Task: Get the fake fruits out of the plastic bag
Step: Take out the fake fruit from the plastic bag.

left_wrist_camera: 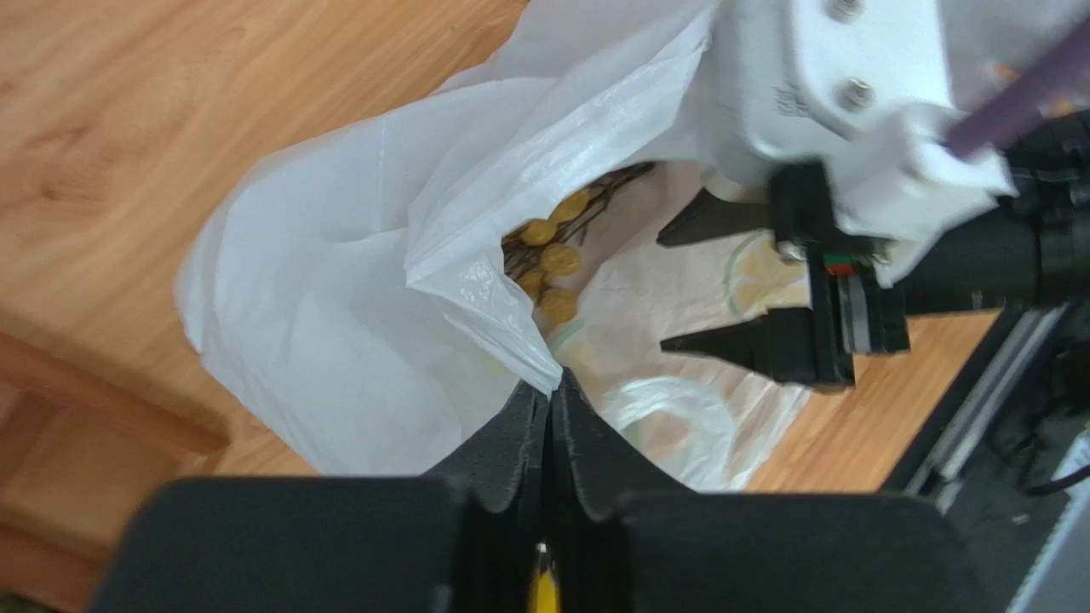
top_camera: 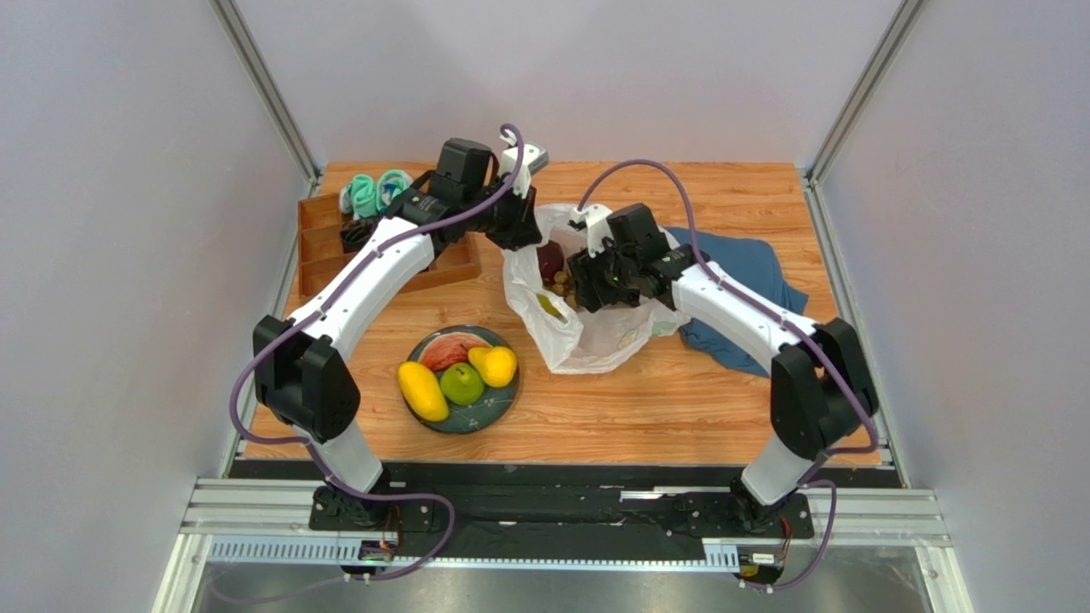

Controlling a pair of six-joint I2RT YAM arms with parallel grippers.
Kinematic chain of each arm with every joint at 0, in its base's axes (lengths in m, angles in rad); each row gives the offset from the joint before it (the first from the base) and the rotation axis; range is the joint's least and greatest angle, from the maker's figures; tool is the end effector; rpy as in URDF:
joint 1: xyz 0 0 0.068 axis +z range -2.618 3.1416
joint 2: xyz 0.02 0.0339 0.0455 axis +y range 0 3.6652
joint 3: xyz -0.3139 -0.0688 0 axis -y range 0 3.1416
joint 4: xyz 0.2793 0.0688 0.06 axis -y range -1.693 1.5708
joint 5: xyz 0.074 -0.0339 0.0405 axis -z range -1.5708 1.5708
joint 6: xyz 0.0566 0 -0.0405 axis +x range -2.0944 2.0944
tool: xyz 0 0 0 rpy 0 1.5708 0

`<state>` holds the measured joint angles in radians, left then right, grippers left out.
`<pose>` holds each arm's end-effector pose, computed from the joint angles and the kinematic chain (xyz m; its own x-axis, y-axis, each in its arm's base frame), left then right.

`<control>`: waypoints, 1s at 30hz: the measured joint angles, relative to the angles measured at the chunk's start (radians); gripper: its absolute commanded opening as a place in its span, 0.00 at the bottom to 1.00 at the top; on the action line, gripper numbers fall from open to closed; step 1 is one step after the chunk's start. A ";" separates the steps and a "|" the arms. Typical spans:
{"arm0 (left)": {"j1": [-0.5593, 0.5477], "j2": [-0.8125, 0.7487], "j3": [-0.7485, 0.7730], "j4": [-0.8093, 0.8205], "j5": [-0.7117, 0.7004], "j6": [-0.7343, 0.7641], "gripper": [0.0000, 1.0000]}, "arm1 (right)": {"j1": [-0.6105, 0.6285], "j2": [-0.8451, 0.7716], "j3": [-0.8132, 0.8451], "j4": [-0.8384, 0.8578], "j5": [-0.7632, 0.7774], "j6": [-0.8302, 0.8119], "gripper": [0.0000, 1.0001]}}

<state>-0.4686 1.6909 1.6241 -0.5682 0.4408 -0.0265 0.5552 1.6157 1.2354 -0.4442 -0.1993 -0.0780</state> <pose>0.3826 -0.2208 0.3921 -0.5480 0.2505 -0.7981 0.7007 0.6587 -0.2743 0.3371 0.2223 0.2841 -0.5729 -0.4452 -0.6882 -0.6776 0.7296 0.0920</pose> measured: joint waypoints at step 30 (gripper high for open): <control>0.006 0.135 0.145 -0.196 -0.041 0.060 0.00 | -0.019 0.885 0.903 0.056 -0.137 0.182 0.61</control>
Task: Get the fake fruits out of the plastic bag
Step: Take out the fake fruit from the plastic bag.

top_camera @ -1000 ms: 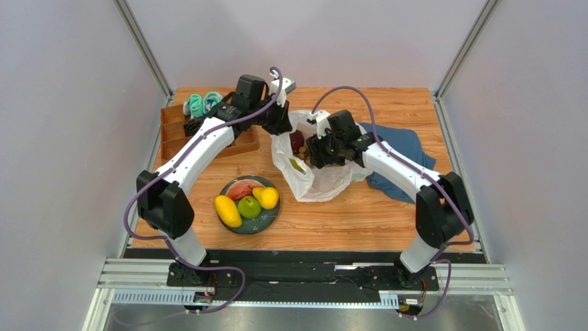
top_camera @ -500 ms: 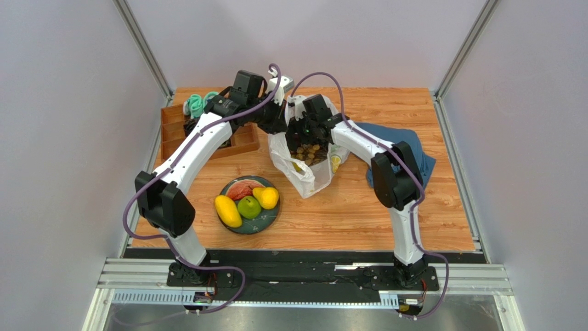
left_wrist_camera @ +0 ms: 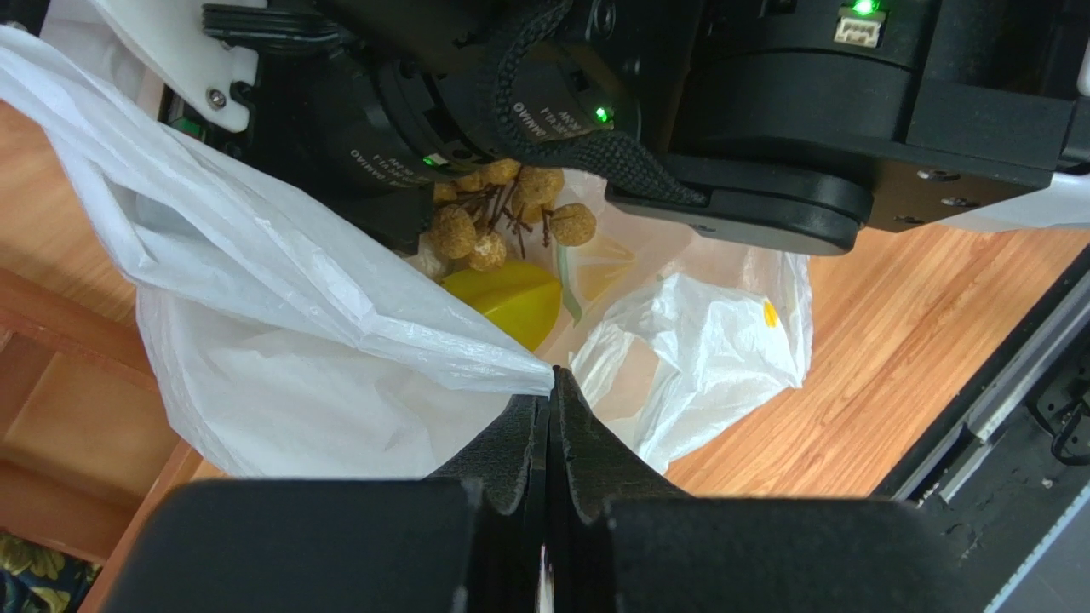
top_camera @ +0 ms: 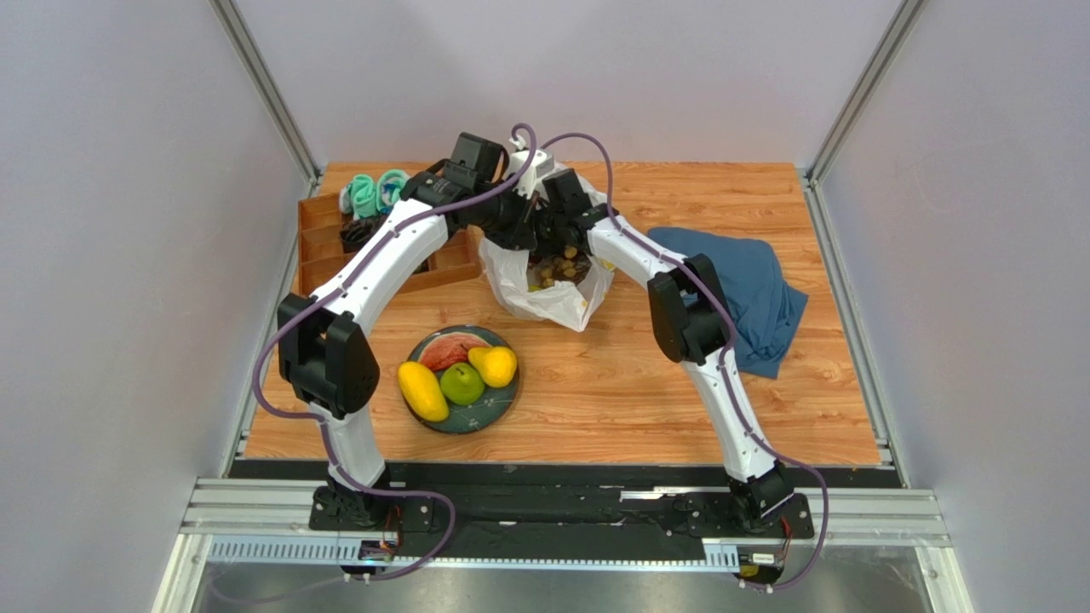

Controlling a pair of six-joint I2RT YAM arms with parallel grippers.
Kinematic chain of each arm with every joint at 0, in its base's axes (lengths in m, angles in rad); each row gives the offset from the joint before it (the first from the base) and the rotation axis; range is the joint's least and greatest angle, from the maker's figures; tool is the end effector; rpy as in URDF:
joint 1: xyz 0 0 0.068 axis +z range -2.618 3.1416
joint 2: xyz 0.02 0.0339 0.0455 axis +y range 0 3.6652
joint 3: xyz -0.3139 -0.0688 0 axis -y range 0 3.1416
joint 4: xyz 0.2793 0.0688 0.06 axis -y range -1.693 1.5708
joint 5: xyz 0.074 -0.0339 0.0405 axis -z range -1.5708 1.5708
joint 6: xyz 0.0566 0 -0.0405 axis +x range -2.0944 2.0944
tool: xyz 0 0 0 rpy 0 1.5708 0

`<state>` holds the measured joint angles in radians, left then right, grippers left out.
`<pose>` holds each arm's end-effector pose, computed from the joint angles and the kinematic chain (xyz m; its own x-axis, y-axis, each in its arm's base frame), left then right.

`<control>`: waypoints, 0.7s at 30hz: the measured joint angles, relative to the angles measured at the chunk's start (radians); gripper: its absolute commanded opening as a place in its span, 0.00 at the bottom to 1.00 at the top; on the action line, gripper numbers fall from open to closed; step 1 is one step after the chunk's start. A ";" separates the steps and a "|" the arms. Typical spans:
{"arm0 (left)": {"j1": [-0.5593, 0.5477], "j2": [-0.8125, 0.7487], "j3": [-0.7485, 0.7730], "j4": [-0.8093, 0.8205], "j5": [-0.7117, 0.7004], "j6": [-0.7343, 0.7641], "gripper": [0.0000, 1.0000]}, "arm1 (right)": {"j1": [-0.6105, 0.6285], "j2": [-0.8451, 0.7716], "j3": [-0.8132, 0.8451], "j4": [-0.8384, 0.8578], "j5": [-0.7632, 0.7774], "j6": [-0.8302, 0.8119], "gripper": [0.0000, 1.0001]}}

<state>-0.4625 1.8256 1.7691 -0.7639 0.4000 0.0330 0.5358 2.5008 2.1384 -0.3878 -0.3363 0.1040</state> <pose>0.4084 -0.2283 0.3691 -0.6328 0.3495 -0.6910 0.6699 0.6947 -0.2622 0.5470 0.3465 0.1714 -0.6547 -0.2747 -0.7042 -0.6249 0.7209 0.2997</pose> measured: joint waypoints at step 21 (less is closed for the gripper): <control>0.122 0.232 0.376 0.164 0.077 -0.187 0.59 | -0.146 -0.620 -0.303 -0.476 -0.407 -0.401 0.58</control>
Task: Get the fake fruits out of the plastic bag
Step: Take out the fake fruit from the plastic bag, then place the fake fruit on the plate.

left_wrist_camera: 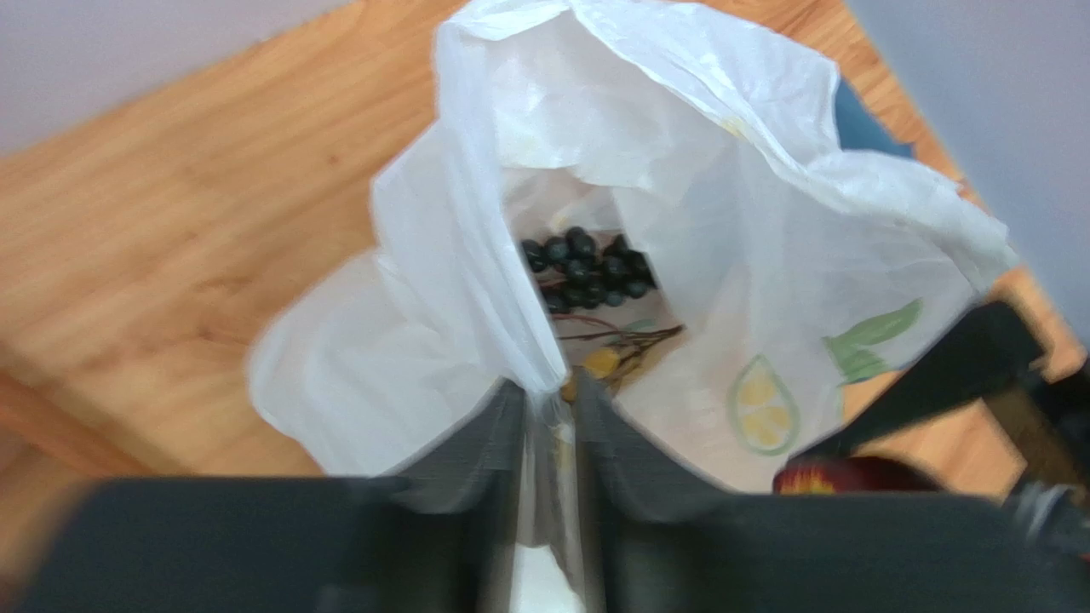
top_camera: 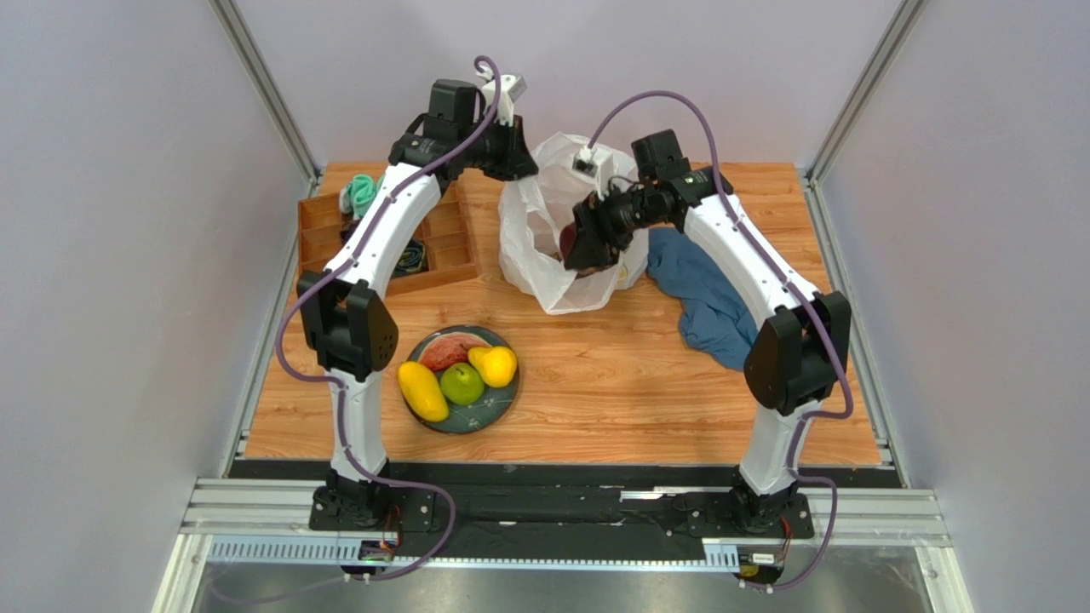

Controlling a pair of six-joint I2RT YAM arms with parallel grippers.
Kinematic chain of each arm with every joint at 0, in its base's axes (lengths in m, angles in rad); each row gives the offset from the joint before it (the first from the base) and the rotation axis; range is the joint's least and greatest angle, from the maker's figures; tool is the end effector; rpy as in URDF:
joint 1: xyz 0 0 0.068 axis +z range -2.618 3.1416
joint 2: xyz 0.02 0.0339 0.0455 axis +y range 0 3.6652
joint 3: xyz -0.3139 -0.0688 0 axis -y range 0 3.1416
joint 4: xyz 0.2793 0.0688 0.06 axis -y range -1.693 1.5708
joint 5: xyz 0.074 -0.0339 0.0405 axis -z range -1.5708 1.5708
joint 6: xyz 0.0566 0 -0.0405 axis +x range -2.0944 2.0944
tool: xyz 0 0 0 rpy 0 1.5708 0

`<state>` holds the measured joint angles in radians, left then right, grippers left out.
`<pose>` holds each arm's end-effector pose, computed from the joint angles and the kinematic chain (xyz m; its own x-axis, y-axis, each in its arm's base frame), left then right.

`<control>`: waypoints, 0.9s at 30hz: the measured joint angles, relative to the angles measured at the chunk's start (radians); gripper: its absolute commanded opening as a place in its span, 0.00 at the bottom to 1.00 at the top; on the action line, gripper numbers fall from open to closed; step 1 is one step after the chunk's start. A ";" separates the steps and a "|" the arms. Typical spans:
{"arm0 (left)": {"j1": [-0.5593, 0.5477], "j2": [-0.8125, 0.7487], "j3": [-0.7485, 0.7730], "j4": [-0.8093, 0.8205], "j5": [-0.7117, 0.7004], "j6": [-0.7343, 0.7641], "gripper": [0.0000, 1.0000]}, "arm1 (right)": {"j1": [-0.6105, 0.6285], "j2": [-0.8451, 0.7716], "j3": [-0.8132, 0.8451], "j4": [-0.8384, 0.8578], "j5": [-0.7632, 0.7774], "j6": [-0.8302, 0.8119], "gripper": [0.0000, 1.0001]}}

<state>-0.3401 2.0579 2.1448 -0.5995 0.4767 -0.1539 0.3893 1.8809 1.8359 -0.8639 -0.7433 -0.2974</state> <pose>0.5082 -0.2074 0.4139 -0.5601 0.0537 -0.8267 0.5945 0.7210 -0.3560 0.4190 0.2133 0.3686 -0.5031 -0.4396 -0.7441 -0.8489 0.4126 0.3303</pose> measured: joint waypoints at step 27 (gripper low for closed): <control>0.108 -0.780 -0.585 -0.093 -0.120 0.149 0.99 | 0.658 -0.276 -0.699 0.447 0.279 -0.718 0.60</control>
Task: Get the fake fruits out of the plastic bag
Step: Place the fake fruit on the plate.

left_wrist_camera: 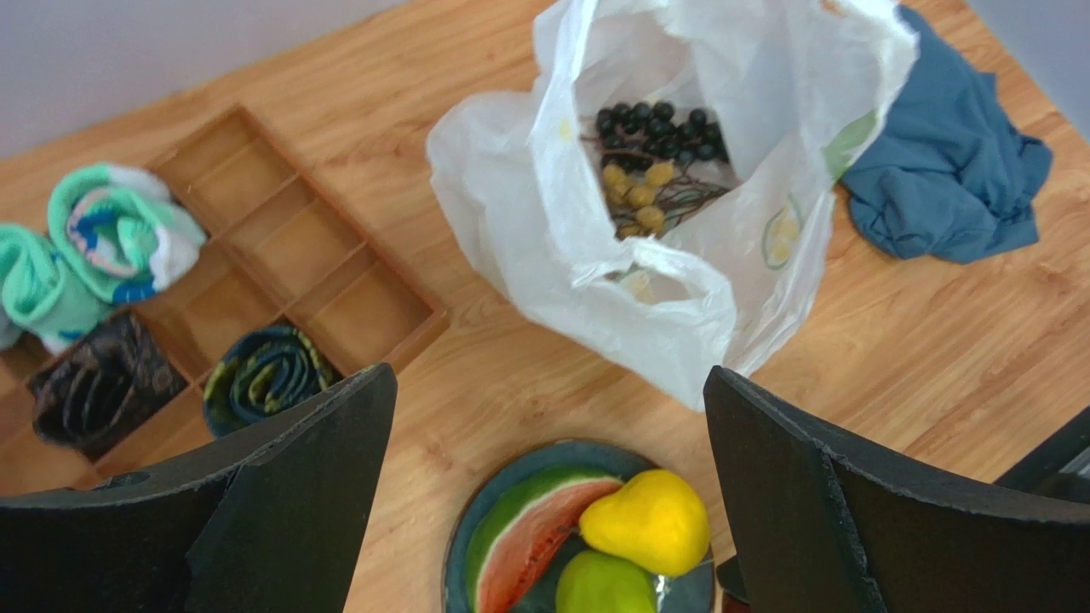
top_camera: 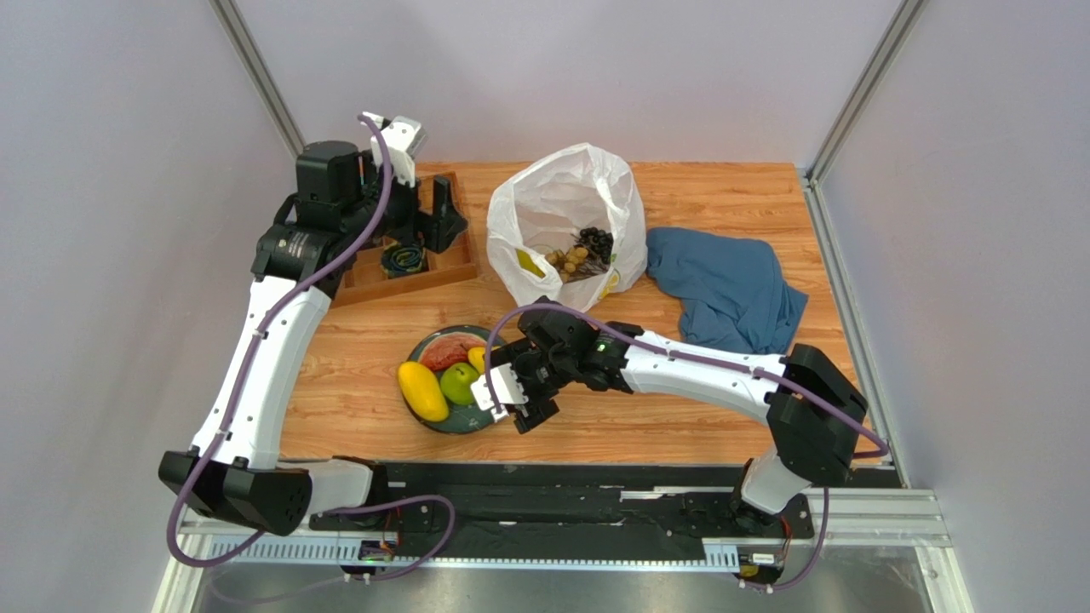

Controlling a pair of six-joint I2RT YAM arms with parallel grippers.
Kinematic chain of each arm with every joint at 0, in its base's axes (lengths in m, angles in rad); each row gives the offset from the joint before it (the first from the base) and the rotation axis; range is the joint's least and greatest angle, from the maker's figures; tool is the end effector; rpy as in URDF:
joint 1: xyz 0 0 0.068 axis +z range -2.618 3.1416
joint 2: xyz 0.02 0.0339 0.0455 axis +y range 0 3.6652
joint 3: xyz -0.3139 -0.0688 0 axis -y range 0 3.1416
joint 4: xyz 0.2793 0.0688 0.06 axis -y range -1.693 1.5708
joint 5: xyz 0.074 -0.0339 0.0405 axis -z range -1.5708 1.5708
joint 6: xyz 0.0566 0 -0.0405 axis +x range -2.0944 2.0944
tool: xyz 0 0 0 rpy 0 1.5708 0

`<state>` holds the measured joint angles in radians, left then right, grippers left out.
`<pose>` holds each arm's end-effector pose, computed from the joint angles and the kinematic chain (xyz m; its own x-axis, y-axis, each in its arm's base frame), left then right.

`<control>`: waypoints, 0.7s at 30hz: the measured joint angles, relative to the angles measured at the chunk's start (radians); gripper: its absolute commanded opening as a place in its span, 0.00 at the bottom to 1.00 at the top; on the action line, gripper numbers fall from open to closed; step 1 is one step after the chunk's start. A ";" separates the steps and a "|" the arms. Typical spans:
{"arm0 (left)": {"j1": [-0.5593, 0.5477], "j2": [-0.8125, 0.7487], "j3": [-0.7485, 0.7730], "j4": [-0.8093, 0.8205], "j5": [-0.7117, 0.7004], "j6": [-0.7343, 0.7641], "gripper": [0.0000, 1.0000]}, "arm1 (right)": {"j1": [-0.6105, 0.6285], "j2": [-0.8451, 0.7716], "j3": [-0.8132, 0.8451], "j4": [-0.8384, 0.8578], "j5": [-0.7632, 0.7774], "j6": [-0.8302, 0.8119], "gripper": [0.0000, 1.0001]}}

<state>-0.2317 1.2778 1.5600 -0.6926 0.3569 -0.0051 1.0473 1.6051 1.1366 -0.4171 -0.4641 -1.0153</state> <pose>0.2849 -0.0875 0.4987 -0.3910 0.0873 -0.9162 0.5250 0.8388 -0.1441 0.1710 0.3469 0.2581 0.5742 -0.5250 -0.6282 -0.8120 -0.4634 -0.3549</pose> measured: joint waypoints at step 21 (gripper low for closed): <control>0.063 -0.076 -0.083 -0.020 0.042 -0.013 0.99 | 0.056 0.127 -0.092 0.239 0.149 -0.168 0.74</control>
<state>-0.1688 1.2018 1.4769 -0.7128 0.3988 -0.0185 1.1034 1.7321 1.0451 -0.1780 -0.3149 -1.1835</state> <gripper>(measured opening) 0.990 0.785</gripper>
